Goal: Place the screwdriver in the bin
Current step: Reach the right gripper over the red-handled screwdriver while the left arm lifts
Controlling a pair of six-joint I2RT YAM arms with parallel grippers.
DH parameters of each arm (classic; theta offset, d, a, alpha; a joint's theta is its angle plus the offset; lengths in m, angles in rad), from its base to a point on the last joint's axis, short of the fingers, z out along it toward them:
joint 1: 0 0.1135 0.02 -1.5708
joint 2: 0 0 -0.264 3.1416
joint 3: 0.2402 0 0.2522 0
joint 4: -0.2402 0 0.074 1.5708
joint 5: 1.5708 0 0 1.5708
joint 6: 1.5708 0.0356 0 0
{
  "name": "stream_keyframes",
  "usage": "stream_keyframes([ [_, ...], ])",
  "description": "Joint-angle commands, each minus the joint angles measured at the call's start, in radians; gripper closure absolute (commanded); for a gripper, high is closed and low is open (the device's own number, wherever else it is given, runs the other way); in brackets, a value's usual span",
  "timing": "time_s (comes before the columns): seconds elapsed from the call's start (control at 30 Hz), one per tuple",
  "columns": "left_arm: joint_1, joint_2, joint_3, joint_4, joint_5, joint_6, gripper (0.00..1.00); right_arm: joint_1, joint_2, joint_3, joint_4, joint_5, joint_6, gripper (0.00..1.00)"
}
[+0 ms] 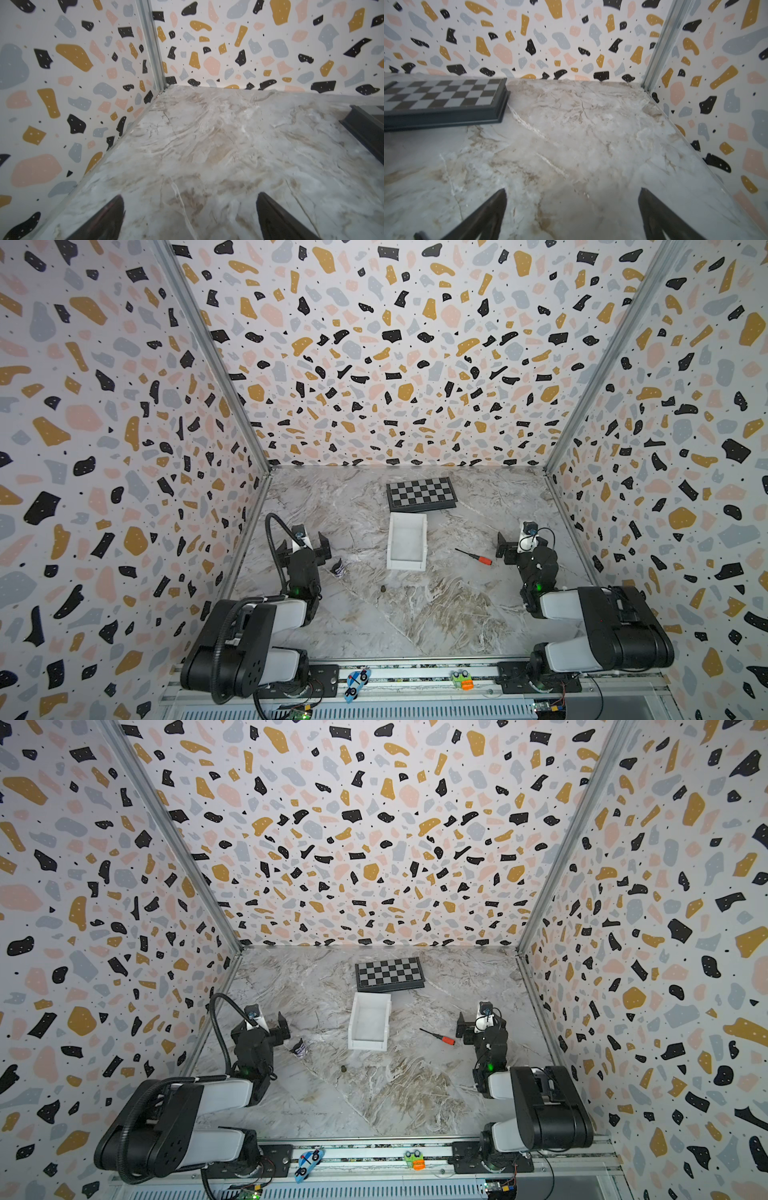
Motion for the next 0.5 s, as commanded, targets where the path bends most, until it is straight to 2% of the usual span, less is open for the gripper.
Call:
stream_keyframes([
  [0.0,0.005,-0.106,0.225,-0.400,-0.078,-0.145,0.00,-0.016,-0.131,0.191,-0.369,-0.191,-0.040,0.01],
  [0.07,0.004,-0.158,0.339,-0.625,-0.054,-0.286,0.00,-0.015,-0.152,0.320,-0.608,-0.252,-0.063,0.01],
  [0.13,0.003,-0.205,0.403,-0.743,-0.009,-0.371,0.00,-0.012,-0.137,0.432,-0.804,-0.296,-0.105,0.01],
  [0.2,-0.001,-0.256,0.423,-0.790,0.048,-0.425,0.00,0.010,-0.115,0.520,-0.955,-0.333,-0.189,0.01],
  [0.33,-0.009,-0.341,0.432,-0.868,0.132,-0.525,0.00,0.135,-0.045,0.667,-1.212,-0.220,-0.314,0.01],
  [0.47,-0.023,-0.376,0.450,-0.937,0.207,-0.568,0.00,0.185,0.056,0.749,-1.417,-0.255,-0.424,0.00],
])
